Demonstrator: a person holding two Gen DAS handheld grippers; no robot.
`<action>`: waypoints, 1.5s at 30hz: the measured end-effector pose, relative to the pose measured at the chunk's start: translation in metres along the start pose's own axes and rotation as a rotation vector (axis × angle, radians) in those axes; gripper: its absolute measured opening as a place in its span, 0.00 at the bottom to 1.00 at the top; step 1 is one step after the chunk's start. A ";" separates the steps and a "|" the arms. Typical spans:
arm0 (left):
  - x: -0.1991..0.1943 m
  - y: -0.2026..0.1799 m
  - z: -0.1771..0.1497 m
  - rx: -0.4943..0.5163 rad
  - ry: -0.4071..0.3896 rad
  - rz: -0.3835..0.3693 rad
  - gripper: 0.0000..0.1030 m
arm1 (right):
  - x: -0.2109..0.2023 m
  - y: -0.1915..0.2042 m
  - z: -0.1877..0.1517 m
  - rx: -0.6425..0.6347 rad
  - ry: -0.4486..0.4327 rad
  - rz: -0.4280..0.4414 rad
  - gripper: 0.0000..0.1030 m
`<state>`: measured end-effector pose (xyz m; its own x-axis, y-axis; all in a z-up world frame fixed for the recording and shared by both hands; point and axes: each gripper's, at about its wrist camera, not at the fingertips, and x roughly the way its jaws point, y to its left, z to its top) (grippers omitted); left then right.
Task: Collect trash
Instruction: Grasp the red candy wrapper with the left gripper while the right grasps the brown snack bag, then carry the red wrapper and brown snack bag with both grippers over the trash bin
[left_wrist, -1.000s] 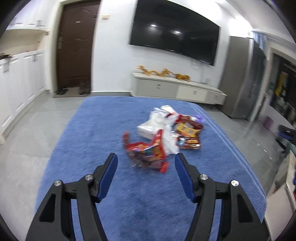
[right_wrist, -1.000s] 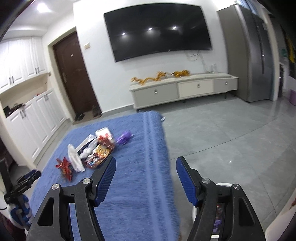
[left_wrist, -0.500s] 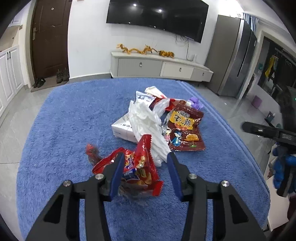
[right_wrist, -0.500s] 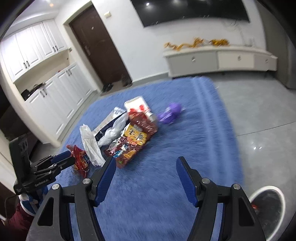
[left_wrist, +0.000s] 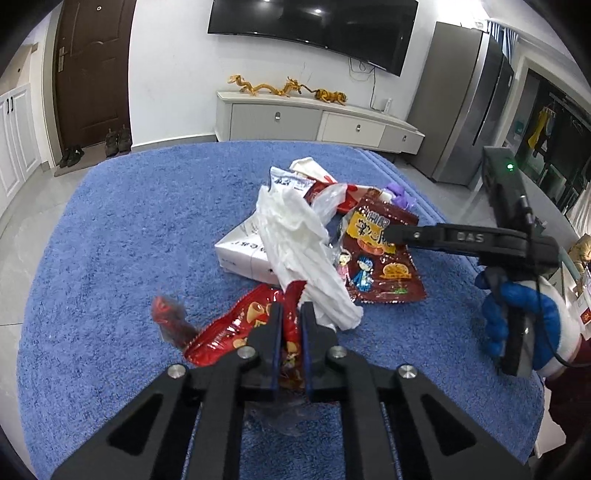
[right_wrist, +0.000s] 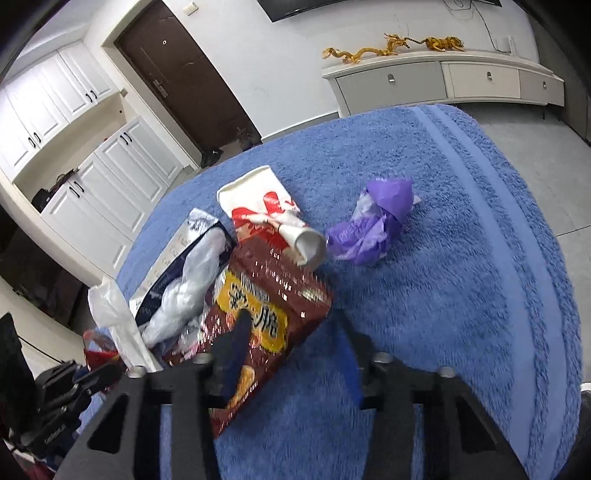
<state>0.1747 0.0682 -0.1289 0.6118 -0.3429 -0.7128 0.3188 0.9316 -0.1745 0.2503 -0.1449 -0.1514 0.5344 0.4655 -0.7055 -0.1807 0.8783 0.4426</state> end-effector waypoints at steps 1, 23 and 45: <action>-0.002 -0.001 0.001 -0.001 -0.008 0.002 0.08 | 0.000 0.000 0.001 -0.001 -0.002 0.004 0.23; -0.119 -0.014 0.010 -0.049 -0.222 0.014 0.06 | -0.161 0.018 -0.054 -0.106 -0.230 -0.018 0.10; -0.156 -0.093 0.039 0.031 -0.273 0.040 0.06 | -0.307 -0.059 -0.121 -0.037 -0.467 -0.173 0.10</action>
<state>0.0773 0.0303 0.0250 0.7956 -0.3295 -0.5083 0.3098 0.9424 -0.1259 -0.0029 -0.3263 -0.0280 0.8702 0.2216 -0.4401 -0.0817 0.9457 0.3147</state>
